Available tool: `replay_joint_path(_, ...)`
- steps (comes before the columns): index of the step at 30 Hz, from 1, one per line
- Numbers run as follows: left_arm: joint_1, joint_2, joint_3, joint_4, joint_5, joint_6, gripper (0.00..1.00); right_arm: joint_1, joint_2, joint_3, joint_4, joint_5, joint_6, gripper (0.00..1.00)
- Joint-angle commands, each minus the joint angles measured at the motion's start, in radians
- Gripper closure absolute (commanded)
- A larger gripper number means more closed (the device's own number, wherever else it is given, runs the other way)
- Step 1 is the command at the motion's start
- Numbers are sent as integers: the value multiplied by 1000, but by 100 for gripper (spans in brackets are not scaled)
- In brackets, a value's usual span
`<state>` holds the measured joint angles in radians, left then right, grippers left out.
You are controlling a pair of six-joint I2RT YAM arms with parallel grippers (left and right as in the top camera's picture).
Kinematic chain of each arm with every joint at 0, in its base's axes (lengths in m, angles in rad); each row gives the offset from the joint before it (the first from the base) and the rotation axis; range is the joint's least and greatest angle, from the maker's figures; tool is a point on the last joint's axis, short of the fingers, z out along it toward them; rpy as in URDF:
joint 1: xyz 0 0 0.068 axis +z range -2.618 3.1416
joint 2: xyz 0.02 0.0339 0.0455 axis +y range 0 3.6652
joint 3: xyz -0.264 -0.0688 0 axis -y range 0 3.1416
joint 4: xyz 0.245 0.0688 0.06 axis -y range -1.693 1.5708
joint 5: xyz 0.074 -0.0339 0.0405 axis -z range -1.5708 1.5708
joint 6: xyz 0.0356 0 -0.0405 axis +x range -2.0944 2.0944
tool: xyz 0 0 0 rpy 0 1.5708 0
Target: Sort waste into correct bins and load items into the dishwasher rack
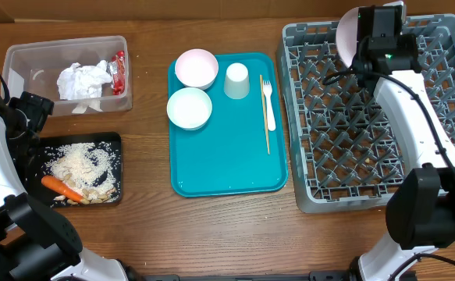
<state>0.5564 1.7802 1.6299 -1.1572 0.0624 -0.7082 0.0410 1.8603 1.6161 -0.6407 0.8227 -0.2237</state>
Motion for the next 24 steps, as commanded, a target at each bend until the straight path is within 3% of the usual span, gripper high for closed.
replay_joint_path(1, -2, -31, 10, -2, -11, -17, 0, -3, -10, -5, -20, 41, 68, 96)
replay_joint_path(9, -2, -31, 10, -2, -11, -17, 0, -3, -46, -5, -82, 67, 150, 94)
replay_joint_path(10, -2, -31, 10, -2, -11, -18, 0, -3, -52, -5, -96, 67, 150, 80)
replay_joint_path(11, -2, -31, 10, -2, -11, -18, 0, -3, -55, -5, -108, 64, 151, 56)
replay_joint_path(12, -2, -31, 10, -2, -11, -18, 0, -2, -58, -5, -118, 47, 151, 41)
replay_joint_path(16, -2, -31, 10, -2, -11, -18, 0, 0, -78, -5, -154, -16, 219, 25)
replay_joint_path(20, -2, -31, 10, -2, -11, -18, 0, 0, -129, -4, -171, -32, 255, 24)
replay_joint_path(24, -2, -31, 10, -2, -11, -18, 0, 0, -230, -4, -174, -175, 255, 14)
